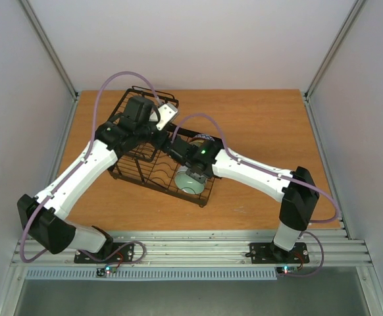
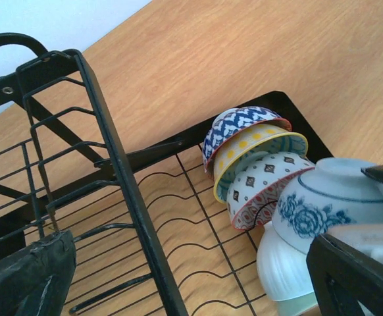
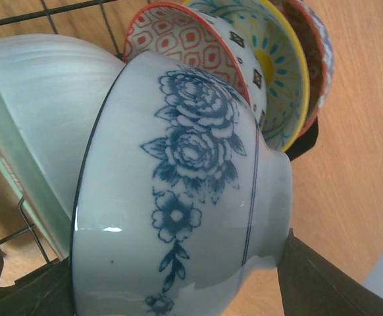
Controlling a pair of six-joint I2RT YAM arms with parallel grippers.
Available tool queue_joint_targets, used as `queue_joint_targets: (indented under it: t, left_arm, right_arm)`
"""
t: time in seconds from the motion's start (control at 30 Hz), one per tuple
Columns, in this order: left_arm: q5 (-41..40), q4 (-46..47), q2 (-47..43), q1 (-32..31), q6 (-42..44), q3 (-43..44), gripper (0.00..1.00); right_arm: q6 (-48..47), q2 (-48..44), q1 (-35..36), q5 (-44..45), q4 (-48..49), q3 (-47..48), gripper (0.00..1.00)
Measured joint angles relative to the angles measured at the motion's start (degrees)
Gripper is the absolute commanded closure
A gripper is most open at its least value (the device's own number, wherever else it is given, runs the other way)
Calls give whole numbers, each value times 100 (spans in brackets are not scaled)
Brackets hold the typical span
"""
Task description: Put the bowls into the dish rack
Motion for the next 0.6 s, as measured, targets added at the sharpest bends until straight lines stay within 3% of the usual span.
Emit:
queue_joint_targets:
  t: [0.3, 0.4, 0.5, 0.6]
  left_arm:
    - [-181, -26, 0, 24, 238, -17, 3]
    - [-208, -31, 0, 37, 267, -17, 4]
    - [-234, -31, 0, 37, 295, -17, 4]
    - [-234, -31, 0, 42, 323, -17, 3]
  right_arm:
    - [-111, 323, 188, 120, -133, 157, 97]
    - [-120, 369, 188, 120, -190, 216, 86]
    - [-120, 396, 188, 105, -234, 260, 66]
    - [-118, 409, 188, 72, -251, 271, 57]
